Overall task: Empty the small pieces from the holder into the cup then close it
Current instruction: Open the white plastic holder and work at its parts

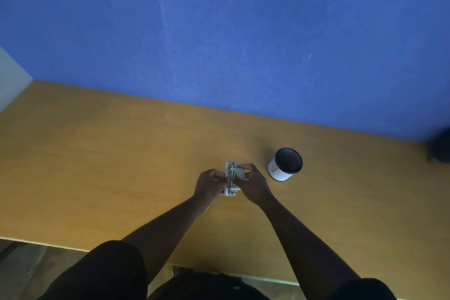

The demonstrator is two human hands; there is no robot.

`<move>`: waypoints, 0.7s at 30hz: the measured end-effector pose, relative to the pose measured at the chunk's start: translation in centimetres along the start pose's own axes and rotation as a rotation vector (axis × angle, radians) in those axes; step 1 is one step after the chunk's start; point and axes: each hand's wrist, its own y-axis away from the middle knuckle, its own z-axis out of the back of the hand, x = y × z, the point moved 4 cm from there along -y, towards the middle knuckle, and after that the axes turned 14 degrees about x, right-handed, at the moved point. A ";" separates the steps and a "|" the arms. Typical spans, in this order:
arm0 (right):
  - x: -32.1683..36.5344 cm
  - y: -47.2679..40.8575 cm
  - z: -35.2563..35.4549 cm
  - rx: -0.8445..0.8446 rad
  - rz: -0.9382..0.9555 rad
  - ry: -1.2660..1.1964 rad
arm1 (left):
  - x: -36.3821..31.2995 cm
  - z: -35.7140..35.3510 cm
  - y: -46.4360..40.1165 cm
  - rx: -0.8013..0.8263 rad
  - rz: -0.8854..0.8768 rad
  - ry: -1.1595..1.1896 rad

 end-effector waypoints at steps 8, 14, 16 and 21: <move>-0.7 0.6 0.5 0.056 -0.058 -0.378 | -0.3 -1.3 1.3 0.110 -0.034 0.083; -0.6 1.4 0.0 0.194 -0.036 -0.811 | -0.9 -1.7 1.8 0.095 -0.099 0.081; -0.6 1.7 -0.3 0.219 -0.033 -0.885 | -0.9 -1.7 1.9 0.110 -0.080 0.121; -0.4 2.0 -0.5 0.269 -0.007 -0.952 | -1.1 -1.5 1.9 0.123 -0.023 0.293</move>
